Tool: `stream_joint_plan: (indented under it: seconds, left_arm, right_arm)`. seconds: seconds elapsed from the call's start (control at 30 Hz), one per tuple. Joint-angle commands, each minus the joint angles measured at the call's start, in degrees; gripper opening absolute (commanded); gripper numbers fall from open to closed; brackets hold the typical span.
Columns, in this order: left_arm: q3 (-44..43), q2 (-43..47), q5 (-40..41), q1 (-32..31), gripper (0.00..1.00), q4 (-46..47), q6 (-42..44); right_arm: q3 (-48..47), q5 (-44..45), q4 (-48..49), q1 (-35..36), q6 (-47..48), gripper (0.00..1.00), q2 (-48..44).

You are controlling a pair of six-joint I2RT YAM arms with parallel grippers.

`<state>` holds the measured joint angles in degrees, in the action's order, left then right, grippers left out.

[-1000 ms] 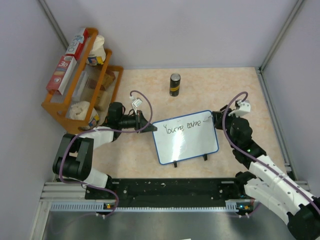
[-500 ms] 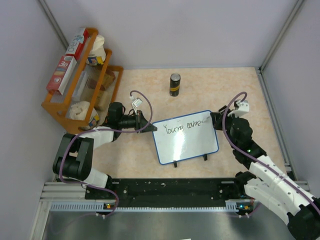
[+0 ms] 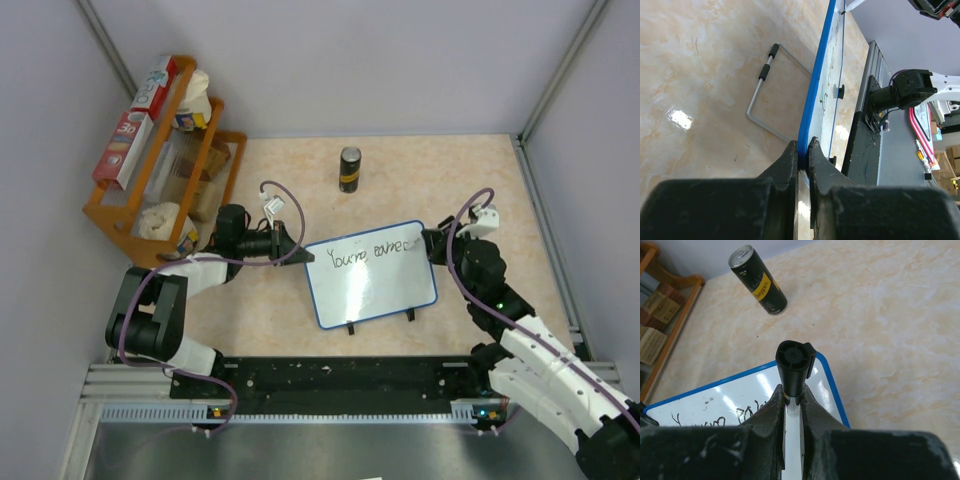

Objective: Write a sentence on the whiteboard

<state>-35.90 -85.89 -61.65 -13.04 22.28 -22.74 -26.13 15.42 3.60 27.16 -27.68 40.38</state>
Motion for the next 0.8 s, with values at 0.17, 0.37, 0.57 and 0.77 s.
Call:
stream_joint_plan:
  seconds: [0.17,0.37,0.57,0.77]
  left_arm:
    - [1.0,-2.3,6.3,-0.6,0.00,-4.0,6.8]
    - [1.1,-2.2,6.4,-0.6,0.00,-4.0,6.9]
    - [1.0,-2.3,6.3,-0.7,0.00,-4.0,6.8]
    - [1.1,-2.2,6.3,-0.7,0.00,-4.0,6.8]
  right_arm:
    - [-1.6,2.9,0.3,-0.8,1.0,0.00,-0.6]
    - [-3.1,2.7,1.6,-0.8,1.2,0.00,-0.7]
    - [-4.1,3.7,4.2,-0.9,1.8,0.00,-1.3]
    - [-6.2,3.8,6.0,-0.9,2.3,0.00,1.1]
